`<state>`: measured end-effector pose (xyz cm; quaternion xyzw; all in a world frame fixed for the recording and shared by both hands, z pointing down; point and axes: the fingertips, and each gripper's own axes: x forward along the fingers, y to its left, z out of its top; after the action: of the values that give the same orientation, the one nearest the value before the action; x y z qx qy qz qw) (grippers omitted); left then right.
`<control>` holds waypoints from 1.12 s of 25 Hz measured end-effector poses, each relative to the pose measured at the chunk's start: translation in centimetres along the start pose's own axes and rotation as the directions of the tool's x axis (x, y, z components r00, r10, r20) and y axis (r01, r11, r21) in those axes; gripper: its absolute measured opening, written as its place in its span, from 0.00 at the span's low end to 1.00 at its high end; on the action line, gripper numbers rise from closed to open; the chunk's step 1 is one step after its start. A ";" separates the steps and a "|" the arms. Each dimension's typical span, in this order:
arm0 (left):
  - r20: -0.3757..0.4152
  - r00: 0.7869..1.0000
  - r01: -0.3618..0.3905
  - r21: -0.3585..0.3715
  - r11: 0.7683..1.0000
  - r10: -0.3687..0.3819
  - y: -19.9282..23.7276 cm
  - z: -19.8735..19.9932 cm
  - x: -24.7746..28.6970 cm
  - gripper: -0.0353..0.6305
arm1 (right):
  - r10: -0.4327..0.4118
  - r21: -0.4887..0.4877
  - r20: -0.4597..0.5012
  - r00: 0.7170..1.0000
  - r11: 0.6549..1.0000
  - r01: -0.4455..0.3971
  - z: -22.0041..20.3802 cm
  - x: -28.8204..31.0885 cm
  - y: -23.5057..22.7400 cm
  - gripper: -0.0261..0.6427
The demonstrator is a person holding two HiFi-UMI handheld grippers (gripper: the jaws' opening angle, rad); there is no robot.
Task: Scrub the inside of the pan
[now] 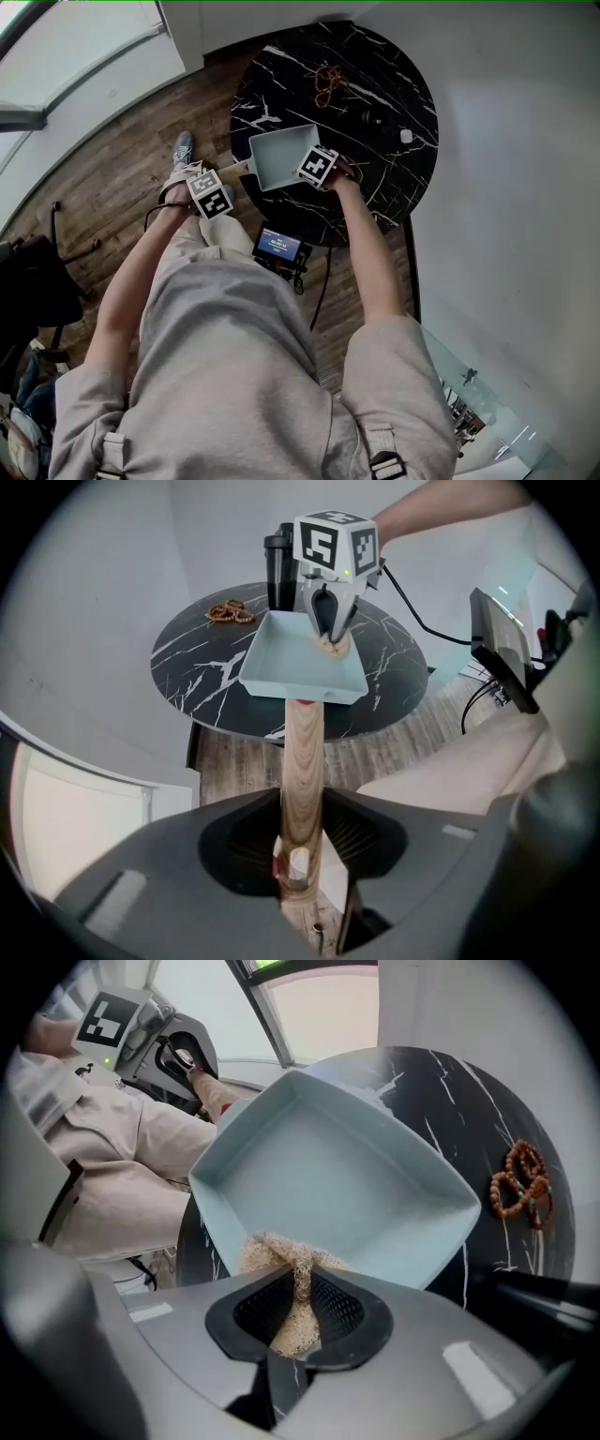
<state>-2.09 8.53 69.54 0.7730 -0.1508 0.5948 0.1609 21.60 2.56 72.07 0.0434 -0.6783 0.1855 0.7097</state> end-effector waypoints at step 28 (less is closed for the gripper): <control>0.015 0.999 0.032 0.057 0.998 -0.033 -0.3 0.1 0.2 0.25 | 0.080 0.172 0.218 0.973 0.978 -0.119 9.7 0.8 5.9 0.15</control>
<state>-1.80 8.76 69.70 0.7843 -0.1225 0.5900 0.1475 10.56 5.20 72.49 0.0939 -0.7309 0.2769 0.6167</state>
